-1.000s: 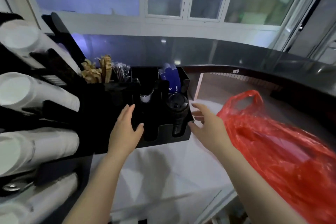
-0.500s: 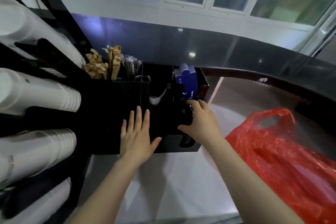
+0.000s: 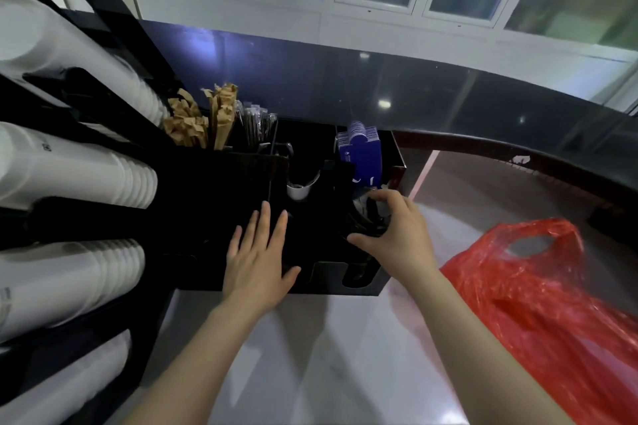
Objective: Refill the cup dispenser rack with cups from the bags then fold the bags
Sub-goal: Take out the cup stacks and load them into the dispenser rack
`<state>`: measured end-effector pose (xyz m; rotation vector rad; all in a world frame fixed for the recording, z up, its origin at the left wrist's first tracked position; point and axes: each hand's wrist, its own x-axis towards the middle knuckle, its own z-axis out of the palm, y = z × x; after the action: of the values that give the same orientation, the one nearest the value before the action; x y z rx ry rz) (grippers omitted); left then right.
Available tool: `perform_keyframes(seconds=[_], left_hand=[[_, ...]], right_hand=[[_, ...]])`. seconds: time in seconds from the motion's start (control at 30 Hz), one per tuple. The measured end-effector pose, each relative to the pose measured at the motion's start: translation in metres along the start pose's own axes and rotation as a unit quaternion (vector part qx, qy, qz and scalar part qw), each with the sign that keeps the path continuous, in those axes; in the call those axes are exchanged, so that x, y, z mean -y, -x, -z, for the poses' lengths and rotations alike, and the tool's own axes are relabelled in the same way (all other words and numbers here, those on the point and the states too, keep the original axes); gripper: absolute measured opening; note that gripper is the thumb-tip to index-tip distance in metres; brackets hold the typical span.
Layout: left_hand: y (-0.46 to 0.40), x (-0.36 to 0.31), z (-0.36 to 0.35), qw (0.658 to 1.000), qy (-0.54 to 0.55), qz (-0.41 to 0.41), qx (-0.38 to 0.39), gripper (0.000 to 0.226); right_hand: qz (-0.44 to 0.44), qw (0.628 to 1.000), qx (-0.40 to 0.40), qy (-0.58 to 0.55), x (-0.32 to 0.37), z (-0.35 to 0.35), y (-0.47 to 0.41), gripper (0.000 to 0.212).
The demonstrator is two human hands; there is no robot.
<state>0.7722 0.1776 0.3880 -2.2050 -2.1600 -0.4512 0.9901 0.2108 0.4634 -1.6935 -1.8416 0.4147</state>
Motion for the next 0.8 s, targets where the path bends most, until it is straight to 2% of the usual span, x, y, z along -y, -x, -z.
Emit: perform_keyframes(seconds=[0.23,0.37,0.53,0.67,0.8], left_hand=[[0.001,0.001,0.006,1.0,0.018,0.0,0.016,0.105],[0.009,0.011,0.014,0.998,0.026,-0.011,0.048,0.104],[0.033,0.028,0.025,0.998,-0.022,0.038,0.048,0.097],[0.043,0.035,0.032,0.997,-0.006,0.053,0.055,0.095],[0.047,0.028,0.034,0.997,0.028,0.033,0.06,0.092]], right_hand=[[0.056,0.994,-0.06,-0.067,0.021,0.011,0.01,0.07],[0.111,0.991,-0.023,-0.075,0.047,-0.007,0.02,0.072],[0.136,0.986,0.076,0.054,0.062,-0.05,0.028,0.078],[0.2,0.951,0.065,0.229,0.062,-0.073,0.029,0.074],[0.203,0.927,0.075,0.307,0.062,-0.083,0.025,0.075]])
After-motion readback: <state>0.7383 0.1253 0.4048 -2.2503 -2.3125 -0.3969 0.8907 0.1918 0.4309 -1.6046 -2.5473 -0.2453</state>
